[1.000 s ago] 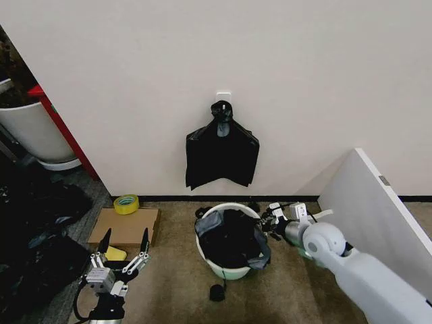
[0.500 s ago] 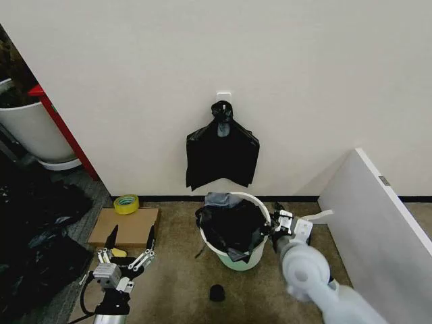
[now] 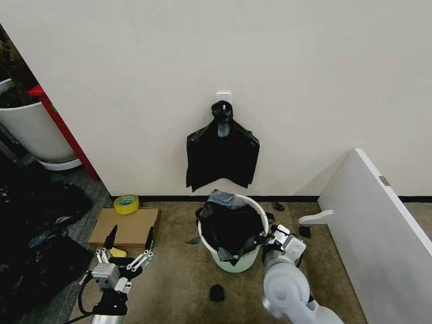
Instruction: Place the garbage bag over the trash bin.
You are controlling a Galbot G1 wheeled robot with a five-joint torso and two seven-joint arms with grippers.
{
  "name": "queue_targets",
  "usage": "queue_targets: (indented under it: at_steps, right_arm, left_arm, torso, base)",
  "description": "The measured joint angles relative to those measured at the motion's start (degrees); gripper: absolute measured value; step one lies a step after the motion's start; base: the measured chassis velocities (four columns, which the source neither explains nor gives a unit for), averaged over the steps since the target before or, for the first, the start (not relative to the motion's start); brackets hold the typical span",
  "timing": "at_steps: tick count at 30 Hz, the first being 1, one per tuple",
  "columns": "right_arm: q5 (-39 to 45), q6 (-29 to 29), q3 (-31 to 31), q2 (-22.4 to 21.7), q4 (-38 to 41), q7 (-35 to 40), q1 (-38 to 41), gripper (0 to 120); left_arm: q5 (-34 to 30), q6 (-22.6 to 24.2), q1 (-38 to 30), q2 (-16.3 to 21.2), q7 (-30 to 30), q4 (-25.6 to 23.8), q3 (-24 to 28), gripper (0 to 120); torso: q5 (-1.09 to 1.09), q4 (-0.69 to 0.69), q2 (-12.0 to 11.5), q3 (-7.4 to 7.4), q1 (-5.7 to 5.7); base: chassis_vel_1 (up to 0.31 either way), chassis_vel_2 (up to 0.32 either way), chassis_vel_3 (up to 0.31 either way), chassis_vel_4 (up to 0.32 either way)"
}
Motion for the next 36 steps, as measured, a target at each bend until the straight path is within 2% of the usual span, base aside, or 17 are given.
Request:
queue_targets:
  at_steps: [15, 19, 20, 21, 23, 27, 29, 30, 33, 34, 35, 36]
  right_arm:
    - [-2.0, 1.3, -0.1, 2.7, -2.7, -4.3, -1.8, 1]
    - [-2.7, 0.6, -0.1, 1.9, -1.7, -5.7, -3.2, 13]
    - [-3.1, 0.4, -0.1, 1.5, -1.1, -6.0, -3.8, 19]
    - [-3.1, 0.4, -0.1, 1.5, -1.1, -6.0, -3.8, 19]
    - [-3.6, -0.3, 0.3, 0.8, 0.5, -6.1, -5.0, 30]
    - [-9.4, -0.2, 1.2, -1.1, 3.2, -7.4, -7.4, 46]
    - [-10.6, -0.1, 1.4, -1.5, 4.0, -7.7, -7.9, 50]
    - [-12.7, -0.1, 1.9, -2.4, 5.4, -8.3, -8.7, 56]
    - [-20.0, 0.3, 3.1, -5.0, 9.0, -13.7, -11.2, 68]
    - [-22.7, 0.6, 3.3, -6.3, 10.4, -17.4, -12.3, 71]
    - [-22.7, 0.6, 3.3, -6.3, 10.4, -17.4, -12.3, 71]
    - [-25.0, 0.9, 3.4, -7.5, 12.0, -21.3, -13.4, 76]
  left_arm:
    - [0.3, 0.2, 0.2, -0.1, -0.1, -0.1, 0.3, 100]
    - [0.4, 0.0, 0.4, -0.3, -0.1, -0.1, 0.5, 100]
    - [0.4, -0.1, 0.4, -0.4, -0.1, -0.1, 0.6, 100]
    - [0.4, -0.1, 0.4, -0.4, -0.1, -0.1, 0.6, 100]
    - [0.4, -0.2, 0.5, -0.5, -0.1, -0.1, 0.6, 100]
    - [0.4, -0.5, 0.7, -0.6, -0.1, -0.4, 0.7, 100]
    - [0.4, -0.5, 0.7, -0.5, -0.1, -0.4, 0.6, 100]
    - [0.4, -0.5, 0.6, -0.4, -0.1, -0.5, 0.6, 100]
    - [0.3, -0.5, 0.3, -0.2, -0.3, -0.4, 0.5, 100]
    - [0.2, -0.5, 0.2, -0.1, -0.3, -0.3, 0.5, 100]
    - [0.2, -0.5, 0.2, -0.1, -0.3, -0.3, 0.5, 100]
    - [0.2, -0.5, 0.1, -0.1, -0.3, -0.1, 0.5, 100]
  torso:
    - [0.00, 0.00, 0.0, 0.00, 0.00]
    - [0.00, 0.00, 0.0, 0.00, 0.00]
    - [0.01, 0.00, 0.0, 0.00, 0.00]
    - [0.01, 0.00, 0.0, 0.00, 0.00]
    - [0.01, 0.00, 0.0, 0.00, 0.00]
    - [0.03, 0.00, 0.0, 0.00, 0.00]
    - [0.02, 0.00, 0.0, 0.01, 0.00]
    - [0.02, 0.00, 0.0, 0.00, 0.00]
    - [0.02, 0.00, 0.0, 0.01, 0.00]
    - [0.02, 0.00, 0.0, 0.00, 0.00]
    - [0.02, 0.00, 0.0, 0.00, 0.00]
    - [0.03, 0.00, 0.0, 0.00, 0.00]
  base:
    - [0.000, 0.000, 0.000, 0.000]
    - [0.000, 0.000, 0.000, 0.000]
    - [0.000, 0.000, 0.000, 0.000]
    - [0.000, 0.000, 0.000, 0.000]
    - [0.000, 0.000, 0.000, 0.000]
    - [0.000, 0.000, 0.000, 0.000]
    - [0.000, 0.000, 0.000, 0.000]
    - [0.000, 0.000, 0.000, 0.000]
    - [0.000, 0.000, 0.000, 0.000]
    - [0.000, 0.000, 0.000, 0.000]
    - [0.000, 0.000, 0.000, 0.000]
    - [0.000, 0.000, 0.000, 0.000]
